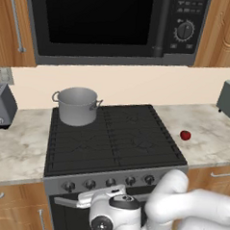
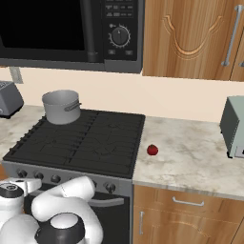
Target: Turn on the burner for the pot on the stove. Wait thirty seconds for the pot to heat up. Then add the tomato to the pot.
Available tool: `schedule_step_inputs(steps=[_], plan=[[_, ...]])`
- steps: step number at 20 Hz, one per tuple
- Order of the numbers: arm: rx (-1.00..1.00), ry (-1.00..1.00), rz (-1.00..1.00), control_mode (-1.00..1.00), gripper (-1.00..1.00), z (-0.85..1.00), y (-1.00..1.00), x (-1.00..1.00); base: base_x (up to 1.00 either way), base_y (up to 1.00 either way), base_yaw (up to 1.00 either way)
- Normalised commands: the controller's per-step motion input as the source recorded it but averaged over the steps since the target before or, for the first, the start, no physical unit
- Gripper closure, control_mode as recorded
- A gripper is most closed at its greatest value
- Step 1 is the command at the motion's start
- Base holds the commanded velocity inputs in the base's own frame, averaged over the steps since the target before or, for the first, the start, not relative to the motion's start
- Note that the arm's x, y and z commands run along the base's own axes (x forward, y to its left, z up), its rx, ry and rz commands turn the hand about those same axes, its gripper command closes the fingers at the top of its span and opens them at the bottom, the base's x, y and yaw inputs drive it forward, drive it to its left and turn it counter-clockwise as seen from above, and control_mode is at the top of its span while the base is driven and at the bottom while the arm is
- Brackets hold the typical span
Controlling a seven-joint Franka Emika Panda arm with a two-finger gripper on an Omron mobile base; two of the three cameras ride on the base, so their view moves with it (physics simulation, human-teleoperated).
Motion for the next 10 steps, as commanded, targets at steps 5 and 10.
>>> schedule_step_inputs(steps=[5,10], plan=[[0.0,-0.02,0.0,-1.0,-1.0,-0.05,0.0,0.2,0.0,0.0,0.0],[0.0,-0.07,0.0,-1.0,-1.0,-0.09,0.01,0.25,0.0,0.0,0.0]])
